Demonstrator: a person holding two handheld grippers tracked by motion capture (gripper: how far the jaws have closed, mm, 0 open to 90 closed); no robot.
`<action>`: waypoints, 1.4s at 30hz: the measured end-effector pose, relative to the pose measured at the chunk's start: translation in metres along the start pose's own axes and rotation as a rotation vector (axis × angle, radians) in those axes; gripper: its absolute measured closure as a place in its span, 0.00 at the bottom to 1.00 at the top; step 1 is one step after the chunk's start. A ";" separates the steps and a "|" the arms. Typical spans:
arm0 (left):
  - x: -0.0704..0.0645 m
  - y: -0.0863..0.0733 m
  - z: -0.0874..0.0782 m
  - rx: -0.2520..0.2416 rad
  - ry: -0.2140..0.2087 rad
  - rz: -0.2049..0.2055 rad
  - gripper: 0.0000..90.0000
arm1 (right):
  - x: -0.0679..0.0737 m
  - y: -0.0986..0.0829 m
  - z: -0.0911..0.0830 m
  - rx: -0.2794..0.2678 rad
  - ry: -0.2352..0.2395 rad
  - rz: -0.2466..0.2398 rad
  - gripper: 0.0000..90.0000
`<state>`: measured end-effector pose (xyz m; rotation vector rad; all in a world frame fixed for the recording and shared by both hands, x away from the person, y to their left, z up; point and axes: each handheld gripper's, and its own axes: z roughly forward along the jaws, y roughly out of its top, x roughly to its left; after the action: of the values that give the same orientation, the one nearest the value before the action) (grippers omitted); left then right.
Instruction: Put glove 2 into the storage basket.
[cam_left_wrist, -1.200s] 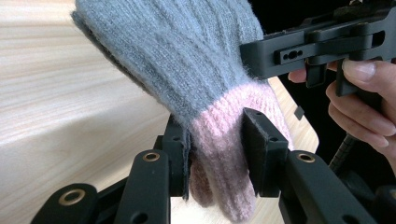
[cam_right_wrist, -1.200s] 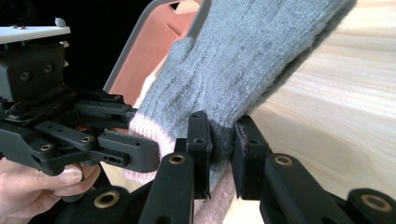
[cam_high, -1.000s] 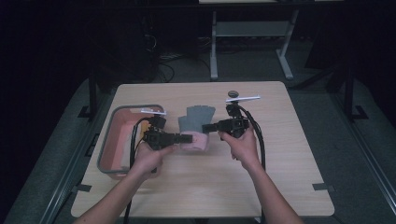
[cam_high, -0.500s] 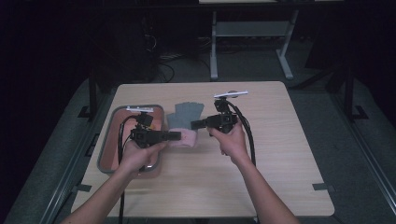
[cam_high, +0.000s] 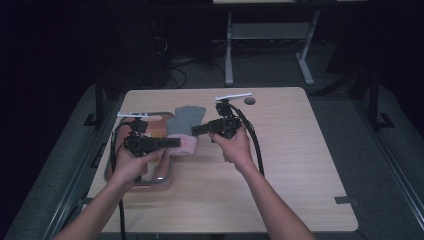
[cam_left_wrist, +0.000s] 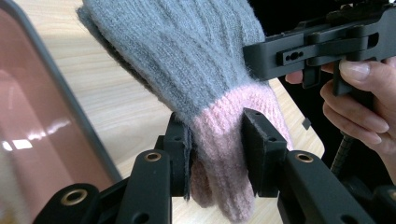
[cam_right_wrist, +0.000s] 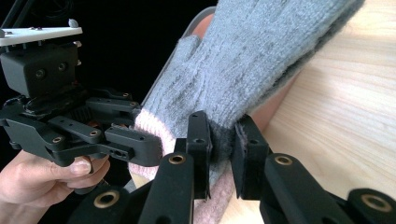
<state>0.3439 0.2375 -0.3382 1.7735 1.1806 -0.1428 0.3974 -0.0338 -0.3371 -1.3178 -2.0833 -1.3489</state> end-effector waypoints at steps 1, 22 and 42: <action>0.001 0.000 -0.002 -0.003 0.002 -0.002 0.72 | 0.002 0.001 0.002 0.003 -0.001 -0.001 0.87; 0.024 -0.005 -0.037 -0.022 0.028 -0.038 0.73 | 0.021 0.014 0.040 0.036 0.045 -0.022 0.87; 0.038 -0.010 -0.058 -0.016 0.068 -0.043 0.73 | 0.031 0.018 0.069 0.063 0.070 -0.038 0.87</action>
<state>0.3338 0.3071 -0.3349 1.7516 1.2657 -0.0983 0.4095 0.0433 -0.3410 -1.1943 -2.0959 -1.3136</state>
